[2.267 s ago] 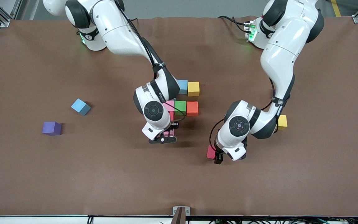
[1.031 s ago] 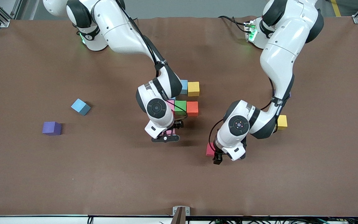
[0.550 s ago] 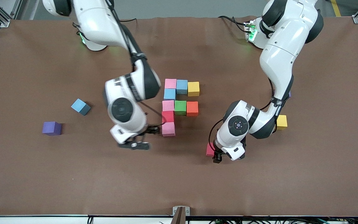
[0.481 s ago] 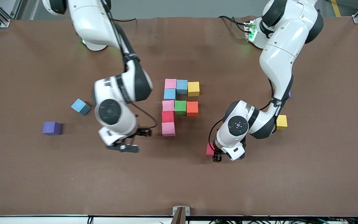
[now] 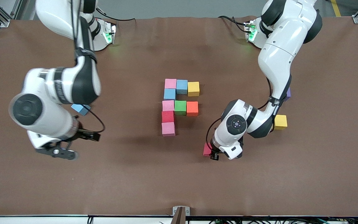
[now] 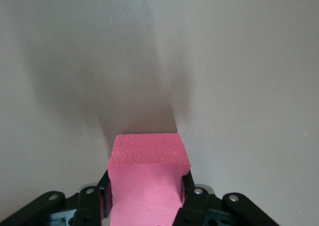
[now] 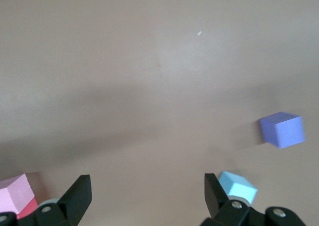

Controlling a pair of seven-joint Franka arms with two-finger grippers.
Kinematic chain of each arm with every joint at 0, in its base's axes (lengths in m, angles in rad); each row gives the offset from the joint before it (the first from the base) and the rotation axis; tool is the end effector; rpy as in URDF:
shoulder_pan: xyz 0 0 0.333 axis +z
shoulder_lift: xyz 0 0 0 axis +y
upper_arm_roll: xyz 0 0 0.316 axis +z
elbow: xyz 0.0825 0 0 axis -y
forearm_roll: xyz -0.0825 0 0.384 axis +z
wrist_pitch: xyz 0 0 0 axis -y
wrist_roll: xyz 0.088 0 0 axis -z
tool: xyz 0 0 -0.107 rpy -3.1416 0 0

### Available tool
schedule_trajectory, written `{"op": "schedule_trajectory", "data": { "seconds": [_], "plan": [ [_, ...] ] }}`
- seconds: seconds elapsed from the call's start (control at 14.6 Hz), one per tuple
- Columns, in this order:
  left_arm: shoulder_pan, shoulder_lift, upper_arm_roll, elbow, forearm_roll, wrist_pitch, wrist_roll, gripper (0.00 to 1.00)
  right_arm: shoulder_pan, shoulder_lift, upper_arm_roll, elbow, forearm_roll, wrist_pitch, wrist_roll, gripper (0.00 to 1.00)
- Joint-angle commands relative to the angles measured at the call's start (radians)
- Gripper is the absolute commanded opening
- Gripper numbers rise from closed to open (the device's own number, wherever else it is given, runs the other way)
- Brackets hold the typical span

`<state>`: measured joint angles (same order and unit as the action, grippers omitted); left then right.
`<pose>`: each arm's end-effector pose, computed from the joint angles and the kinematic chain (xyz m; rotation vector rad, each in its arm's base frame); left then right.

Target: Arrange 11 blocks into digit 3

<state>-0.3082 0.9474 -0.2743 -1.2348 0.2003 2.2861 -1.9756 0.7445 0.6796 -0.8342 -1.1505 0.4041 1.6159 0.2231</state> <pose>0.6743 -0.3676 0.2165 2.2932 1.9251 -0.0190 0.6928 0.1488 0.4820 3.0399 -0.3340 -0.0212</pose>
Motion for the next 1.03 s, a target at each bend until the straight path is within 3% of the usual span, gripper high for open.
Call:
{"op": "schedule_trajectory", "data": {
  "seconds": [0.0,0.14,0.27,0.41,0.55,0.62,0.69,0.96],
  "plan": [
    [-0.066,-0.024,0.010,-0.005,-0.010,-0.027,-0.077,0.23,-0.078,-0.151,0.047,-0.054,-0.024,-0.027,-0.031,1.00],
    [-0.107,-0.025,0.021,-0.006,-0.004,-0.028,-0.188,0.23,-0.189,-0.228,0.178,-0.051,-0.141,-0.082,-0.030,1.00],
    [-0.129,-0.035,0.021,-0.009,0.008,-0.034,-0.294,0.23,-0.371,-0.320,0.417,-0.051,-0.293,-0.083,-0.031,1.00],
    [-0.153,-0.045,0.021,-0.025,0.016,-0.062,-0.365,0.23,-0.550,-0.397,0.600,-0.073,-0.330,-0.093,-0.034,1.00],
    [-0.178,-0.052,0.021,-0.028,0.018,-0.082,-0.428,0.23,-0.736,-0.480,0.742,-0.150,-0.332,-0.111,-0.086,1.00],
    [-0.187,-0.052,0.021,-0.028,0.018,-0.082,-0.449,0.23,-0.811,-0.515,0.792,-0.185,-0.340,-0.105,-0.134,1.00],
    [-0.192,-0.052,0.021,-0.029,0.019,-0.082,-0.469,0.23,-0.829,-0.549,0.803,-0.224,-0.365,-0.099,-0.146,1.00],
    [-0.213,-0.044,0.020,-0.035,0.048,-0.080,-0.517,0.23,-0.792,-0.621,0.805,-0.342,-0.415,0.028,-0.156,1.00]
  ]
}}
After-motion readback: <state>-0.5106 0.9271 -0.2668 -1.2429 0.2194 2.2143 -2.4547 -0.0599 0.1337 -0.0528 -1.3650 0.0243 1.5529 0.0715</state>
